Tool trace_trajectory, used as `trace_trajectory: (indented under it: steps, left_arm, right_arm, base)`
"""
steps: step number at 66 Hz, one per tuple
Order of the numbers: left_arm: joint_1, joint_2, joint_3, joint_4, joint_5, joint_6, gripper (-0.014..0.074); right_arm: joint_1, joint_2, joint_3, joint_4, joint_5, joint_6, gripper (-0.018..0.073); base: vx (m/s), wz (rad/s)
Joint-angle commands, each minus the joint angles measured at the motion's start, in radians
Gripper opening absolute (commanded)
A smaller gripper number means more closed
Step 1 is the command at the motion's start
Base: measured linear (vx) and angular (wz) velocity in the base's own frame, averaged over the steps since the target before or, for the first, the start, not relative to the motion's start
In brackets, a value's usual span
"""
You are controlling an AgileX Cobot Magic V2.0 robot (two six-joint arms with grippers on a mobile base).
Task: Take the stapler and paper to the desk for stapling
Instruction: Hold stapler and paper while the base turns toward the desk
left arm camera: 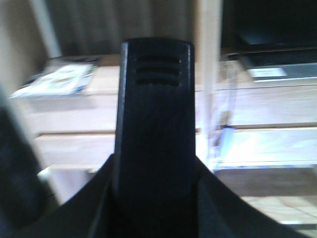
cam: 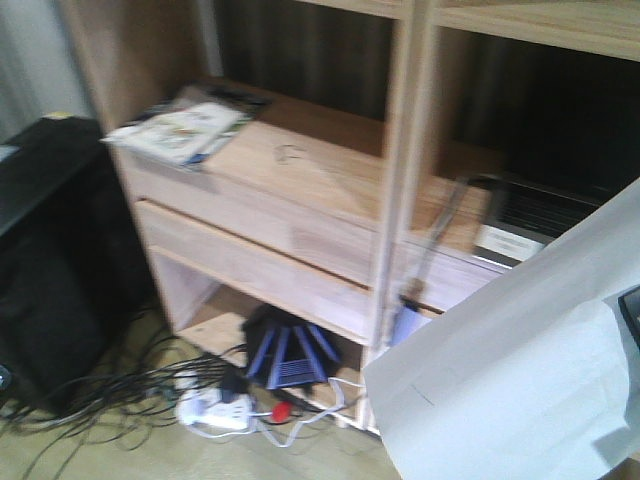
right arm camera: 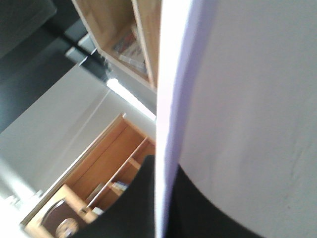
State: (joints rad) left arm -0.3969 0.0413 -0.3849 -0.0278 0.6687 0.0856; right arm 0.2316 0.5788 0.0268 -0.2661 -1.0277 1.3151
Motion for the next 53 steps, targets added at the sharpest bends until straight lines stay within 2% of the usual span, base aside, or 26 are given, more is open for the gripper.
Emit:
trace_trajectory:
  steps: [1, 53]
  left_arm:
    - [-0.002, 0.011, -0.033, -0.004, -0.115, -0.003, -0.0007]
    - [-0.002, 0.011, -0.033, -0.004, -0.115, -0.003, -0.0007]
  right_arm:
    - [0.000, 0.004, 0.004, 0.002, -0.062, -0.006, -0.0005]
    - [0.000, 0.004, 0.004, 0.002, -0.063, -0.006, -0.0005]
  base:
    - [0.05, 0.68]
    - [0.08, 0.52]
